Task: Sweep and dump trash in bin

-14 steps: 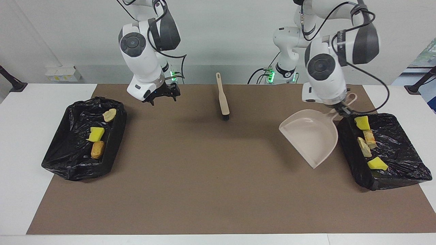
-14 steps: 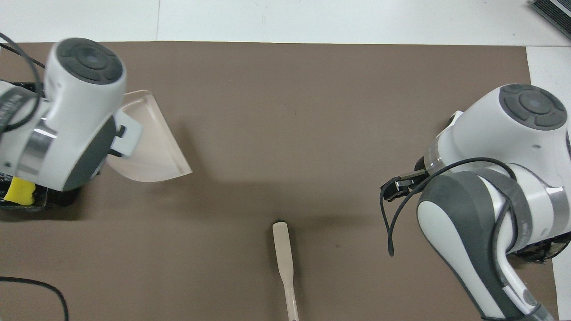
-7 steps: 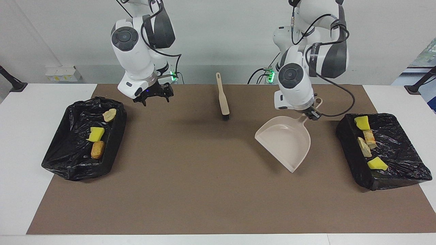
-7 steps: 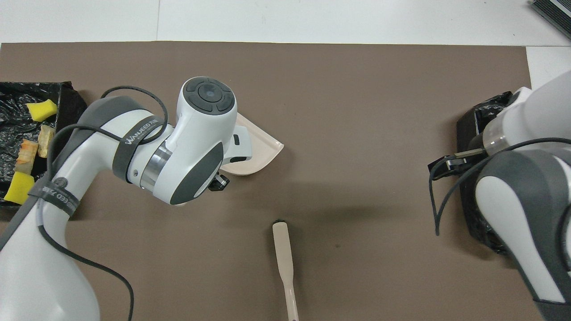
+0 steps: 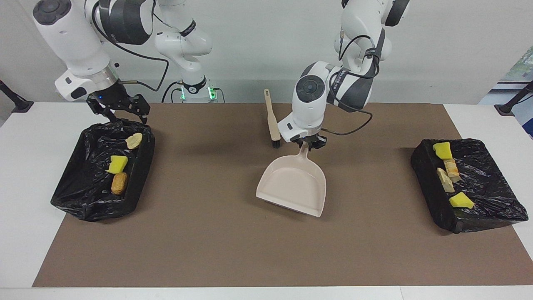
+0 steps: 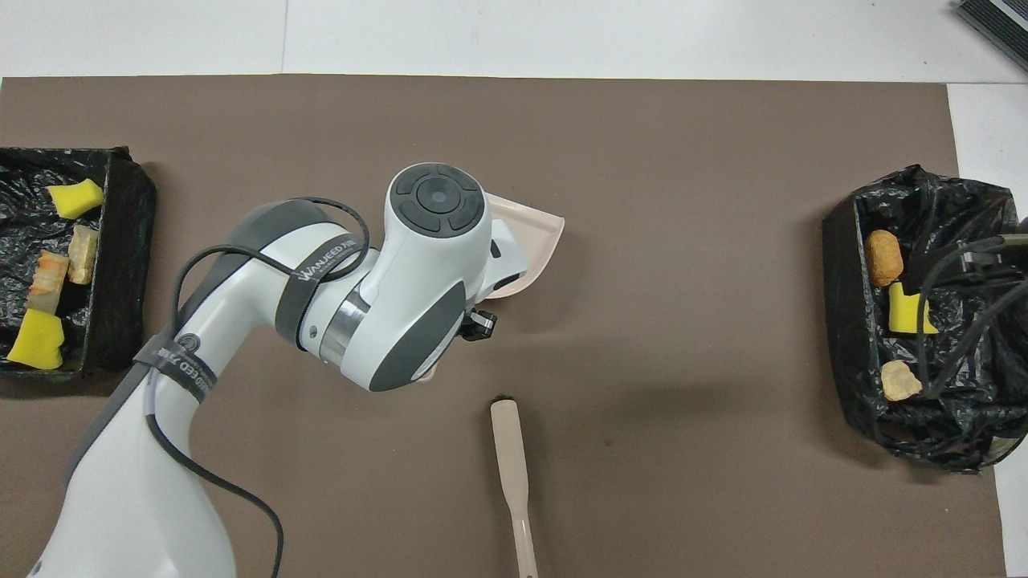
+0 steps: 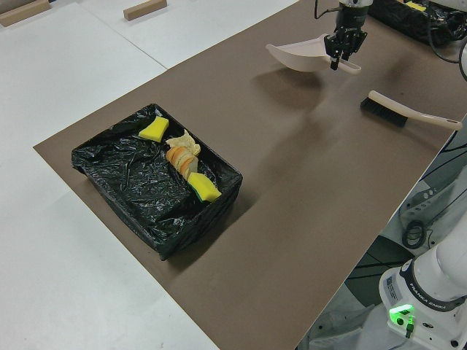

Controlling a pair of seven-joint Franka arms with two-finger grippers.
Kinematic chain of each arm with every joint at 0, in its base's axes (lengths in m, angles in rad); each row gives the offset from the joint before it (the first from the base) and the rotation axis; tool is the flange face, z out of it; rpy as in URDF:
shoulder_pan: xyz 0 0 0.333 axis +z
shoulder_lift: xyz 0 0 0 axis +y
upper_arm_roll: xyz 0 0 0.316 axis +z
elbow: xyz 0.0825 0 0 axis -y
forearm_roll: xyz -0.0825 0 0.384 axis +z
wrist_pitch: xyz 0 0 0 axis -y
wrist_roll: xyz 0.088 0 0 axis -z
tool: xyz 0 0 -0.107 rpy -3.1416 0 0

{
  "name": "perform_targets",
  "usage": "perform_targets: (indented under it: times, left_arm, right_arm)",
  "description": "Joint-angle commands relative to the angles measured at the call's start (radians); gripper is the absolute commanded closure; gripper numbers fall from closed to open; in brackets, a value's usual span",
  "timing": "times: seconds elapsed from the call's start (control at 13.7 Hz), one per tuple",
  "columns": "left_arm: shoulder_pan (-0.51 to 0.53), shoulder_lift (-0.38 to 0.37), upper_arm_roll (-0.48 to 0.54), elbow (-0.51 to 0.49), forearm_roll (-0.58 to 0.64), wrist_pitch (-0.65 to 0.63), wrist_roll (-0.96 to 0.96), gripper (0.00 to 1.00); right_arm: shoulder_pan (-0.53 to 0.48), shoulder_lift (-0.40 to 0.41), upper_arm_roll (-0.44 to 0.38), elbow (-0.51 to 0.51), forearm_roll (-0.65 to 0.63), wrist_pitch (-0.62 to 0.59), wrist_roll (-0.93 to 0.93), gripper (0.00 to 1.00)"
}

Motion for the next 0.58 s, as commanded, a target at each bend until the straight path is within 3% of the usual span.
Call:
perform_targets:
  times: [0.0,0.51]
  left_arm:
    - [-0.02,0.047,0.021,0.076,-0.03,0.001,-0.074,1.0]
    - [-0.063,0.13,0.021,0.091,-0.039,0.042,-0.226,1.0]
  right_arm:
    - [-0.038,-0.003,0.04,0.068,0.024,-0.057,0.0,0.0]
    - [-0.048,-0.051,0.071,0.015,0.023,-0.025,0.056,0.0]
